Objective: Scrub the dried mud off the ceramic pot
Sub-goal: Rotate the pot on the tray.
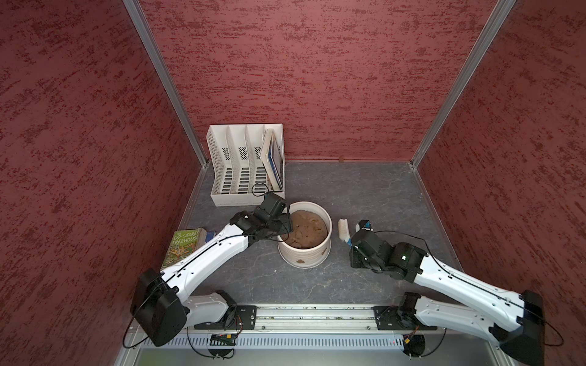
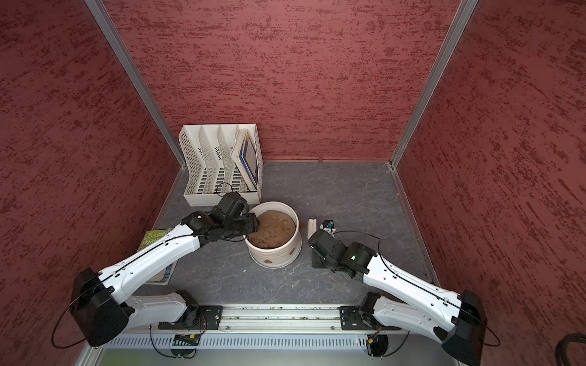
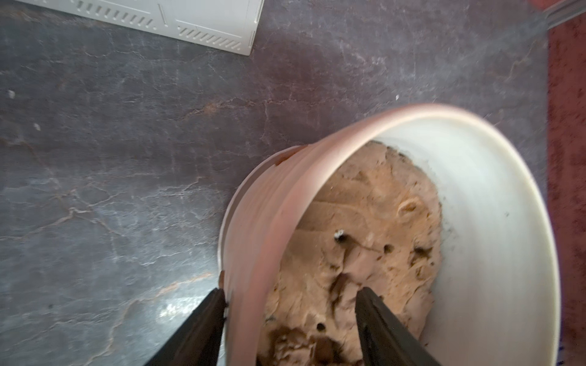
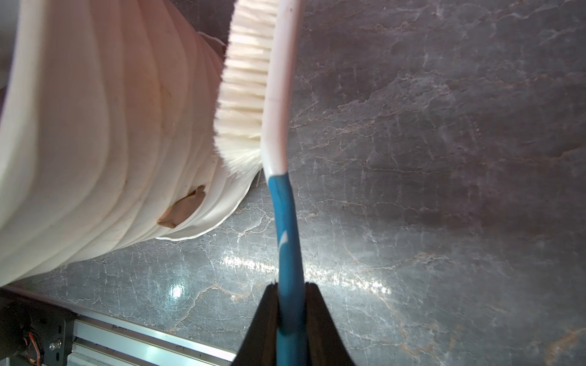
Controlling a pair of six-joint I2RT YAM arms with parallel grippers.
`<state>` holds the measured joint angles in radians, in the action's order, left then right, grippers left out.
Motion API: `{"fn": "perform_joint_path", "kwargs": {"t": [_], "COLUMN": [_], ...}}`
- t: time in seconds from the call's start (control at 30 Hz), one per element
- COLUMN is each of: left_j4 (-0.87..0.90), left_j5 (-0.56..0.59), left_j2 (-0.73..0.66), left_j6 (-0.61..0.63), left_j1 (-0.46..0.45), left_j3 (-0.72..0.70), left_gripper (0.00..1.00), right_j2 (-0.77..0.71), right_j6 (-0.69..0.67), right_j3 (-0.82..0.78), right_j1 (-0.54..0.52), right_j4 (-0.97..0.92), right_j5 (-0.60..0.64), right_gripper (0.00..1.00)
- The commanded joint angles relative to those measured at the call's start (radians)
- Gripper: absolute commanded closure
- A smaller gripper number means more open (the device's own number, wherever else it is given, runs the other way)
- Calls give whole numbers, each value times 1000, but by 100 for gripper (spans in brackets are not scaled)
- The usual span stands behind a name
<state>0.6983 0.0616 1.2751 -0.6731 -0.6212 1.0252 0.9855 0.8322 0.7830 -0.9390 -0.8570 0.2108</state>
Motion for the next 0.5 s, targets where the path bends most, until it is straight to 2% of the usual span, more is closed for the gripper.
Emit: {"fn": "perform_joint_path", "kwargs": {"t": [0.0,0.13,0.33,0.47], "left_j4": [-138,-173,-230,-188], "left_j5": [-27,-62,-74,-48], "left_j2": [44,111,134,169], "left_j6": [92,181,215,211], "left_j1": [35,61,64,63], "left_j3": [41,86,90,116], "left_gripper": [29,30,34,44], "right_j2": [-14,-19,-12,-10], "right_j6": [20,32,43,44], "right_j3": [27,23,20,26], "right_j1": [-10,-11,-11,-10], "right_j4": [-17,-21,-8,-10], "right_j5": [45,47,44,42], "right_gripper": [100,100,100,100]}}
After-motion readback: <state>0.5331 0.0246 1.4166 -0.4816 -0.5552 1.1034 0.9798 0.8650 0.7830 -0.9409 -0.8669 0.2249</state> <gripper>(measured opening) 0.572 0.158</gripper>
